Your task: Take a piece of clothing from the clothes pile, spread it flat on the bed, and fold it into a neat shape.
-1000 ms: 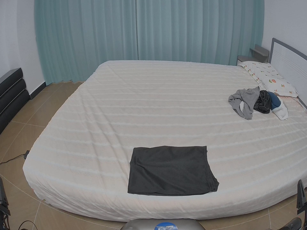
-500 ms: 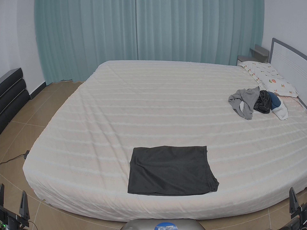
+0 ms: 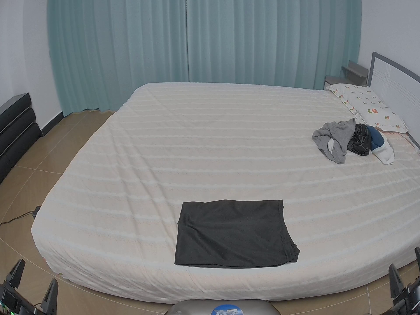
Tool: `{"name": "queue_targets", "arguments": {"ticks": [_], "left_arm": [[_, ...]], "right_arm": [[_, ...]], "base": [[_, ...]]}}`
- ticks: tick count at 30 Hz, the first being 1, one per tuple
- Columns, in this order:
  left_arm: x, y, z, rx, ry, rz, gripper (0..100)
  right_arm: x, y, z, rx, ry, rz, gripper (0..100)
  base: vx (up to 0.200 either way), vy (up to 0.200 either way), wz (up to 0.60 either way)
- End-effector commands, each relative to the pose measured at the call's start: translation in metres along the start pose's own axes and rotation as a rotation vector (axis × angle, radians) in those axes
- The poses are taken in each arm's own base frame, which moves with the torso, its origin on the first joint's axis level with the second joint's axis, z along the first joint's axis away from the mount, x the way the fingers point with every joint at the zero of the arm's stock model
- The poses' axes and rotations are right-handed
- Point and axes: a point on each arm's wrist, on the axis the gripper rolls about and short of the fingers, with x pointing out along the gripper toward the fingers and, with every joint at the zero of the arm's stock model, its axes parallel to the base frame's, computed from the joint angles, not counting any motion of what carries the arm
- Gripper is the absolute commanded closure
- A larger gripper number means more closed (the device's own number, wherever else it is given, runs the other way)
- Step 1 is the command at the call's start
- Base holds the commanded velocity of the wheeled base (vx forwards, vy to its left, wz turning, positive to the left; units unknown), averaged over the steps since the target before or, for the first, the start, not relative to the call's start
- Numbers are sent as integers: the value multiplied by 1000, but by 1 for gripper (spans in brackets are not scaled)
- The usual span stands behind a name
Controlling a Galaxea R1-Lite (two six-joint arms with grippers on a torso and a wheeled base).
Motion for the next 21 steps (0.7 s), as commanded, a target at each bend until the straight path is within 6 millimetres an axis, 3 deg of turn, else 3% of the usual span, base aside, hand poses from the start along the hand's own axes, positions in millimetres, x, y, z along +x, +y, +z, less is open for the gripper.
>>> {"name": "queue_targets", "arguments": {"ticks": [1, 21], "left_arm": [[0, 0, -4, 18, 2, 15, 0], [0, 0, -3, 12, 0, 17, 0]], "right_arm": [[0, 1, -6, -13, 35, 48, 0], [0, 1, -6, 4, 10, 47, 0]], "base": [[0, 0, 0], [0, 0, 0]]}}
